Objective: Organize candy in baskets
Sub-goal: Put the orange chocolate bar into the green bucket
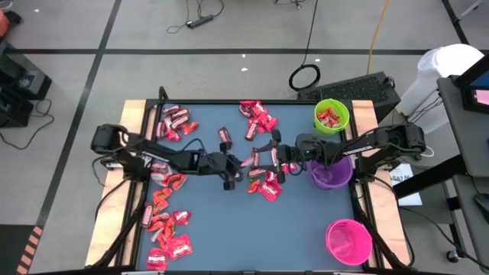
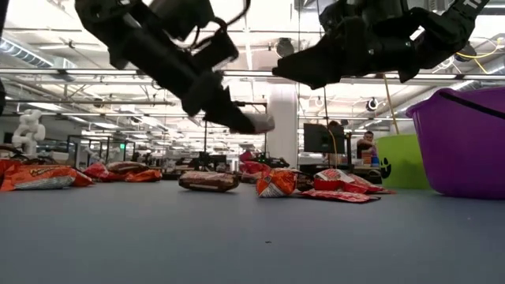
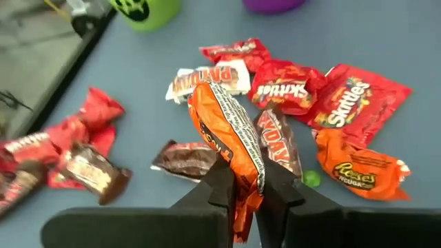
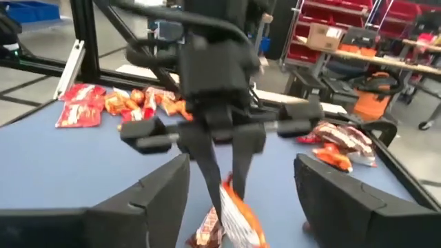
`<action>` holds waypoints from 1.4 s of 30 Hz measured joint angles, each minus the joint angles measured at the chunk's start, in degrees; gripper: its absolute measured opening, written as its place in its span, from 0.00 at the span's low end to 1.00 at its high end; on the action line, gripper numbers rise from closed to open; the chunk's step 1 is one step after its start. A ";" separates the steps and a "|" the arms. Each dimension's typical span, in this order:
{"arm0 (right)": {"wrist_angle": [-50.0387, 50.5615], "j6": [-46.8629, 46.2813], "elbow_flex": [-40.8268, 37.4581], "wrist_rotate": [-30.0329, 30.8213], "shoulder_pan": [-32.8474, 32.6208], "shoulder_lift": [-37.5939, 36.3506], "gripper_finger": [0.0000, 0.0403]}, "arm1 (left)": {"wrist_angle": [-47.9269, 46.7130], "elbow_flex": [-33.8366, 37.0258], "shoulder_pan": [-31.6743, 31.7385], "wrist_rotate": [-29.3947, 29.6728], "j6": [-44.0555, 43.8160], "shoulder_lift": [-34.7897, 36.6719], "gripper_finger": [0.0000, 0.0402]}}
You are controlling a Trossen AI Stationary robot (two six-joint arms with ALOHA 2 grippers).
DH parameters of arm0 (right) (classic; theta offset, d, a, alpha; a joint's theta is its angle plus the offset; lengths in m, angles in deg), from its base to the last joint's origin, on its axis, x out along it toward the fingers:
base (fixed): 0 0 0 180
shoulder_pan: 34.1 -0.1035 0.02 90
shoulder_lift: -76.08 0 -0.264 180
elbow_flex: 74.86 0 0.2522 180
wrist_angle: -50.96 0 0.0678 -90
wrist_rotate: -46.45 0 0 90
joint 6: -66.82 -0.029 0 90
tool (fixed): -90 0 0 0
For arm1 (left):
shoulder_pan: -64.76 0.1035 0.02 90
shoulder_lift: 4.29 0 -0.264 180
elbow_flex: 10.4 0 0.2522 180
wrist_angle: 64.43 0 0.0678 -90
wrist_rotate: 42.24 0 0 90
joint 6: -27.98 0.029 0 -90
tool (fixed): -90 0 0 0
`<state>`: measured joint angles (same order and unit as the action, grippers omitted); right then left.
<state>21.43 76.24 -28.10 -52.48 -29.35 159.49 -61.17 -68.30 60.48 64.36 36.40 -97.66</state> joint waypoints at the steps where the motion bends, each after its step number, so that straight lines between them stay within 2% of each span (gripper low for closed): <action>1: 0.25 -0.29 0.00 0.01 0.00 0.00 0.63 | -0.18 0.00 -0.66 0.74 0.99 0.50 0.09; 9: 1.63 -1.27 0.00 -0.35 -0.30 0.79 0.67 | 2.73 0.00 -4.60 2.32 6.05 3.17 0.09; 18: -3.82 0.07 0.00 -0.34 -2.26 5.31 0.60 | 6.52 0.00 -4.65 2.84 7.25 3.64 0.09; 23: -5.48 0.47 0.00 -0.17 -2.25 5.53 0.48 | 7.07 0.00 -4.65 2.49 7.32 3.64 0.09; 32: -5.00 2.31 0.00 -0.39 -2.25 5.51 0.10 | 7.60 0.02 -4.65 2.38 7.14 3.61 0.10; 34: -5.10 3.03 0.00 -0.37 -2.25 5.51 0.04 | 7.39 0.02 -4.65 2.38 6.92 3.61 0.10; 39: -5.59 3.35 0.00 -0.12 -2.25 5.51 0.06 | 7.20 0.00 -4.28 1.94 3.96 3.61 0.10; 42: -5.55 3.34 0.00 0.45 -2.24 5.51 0.07 | 6.57 -0.01 -3.46 1.08 0.90 3.64 0.14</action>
<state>15.88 79.58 -28.10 -52.03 -31.59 165.00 -54.60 -68.31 57.02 65.44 37.30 -94.03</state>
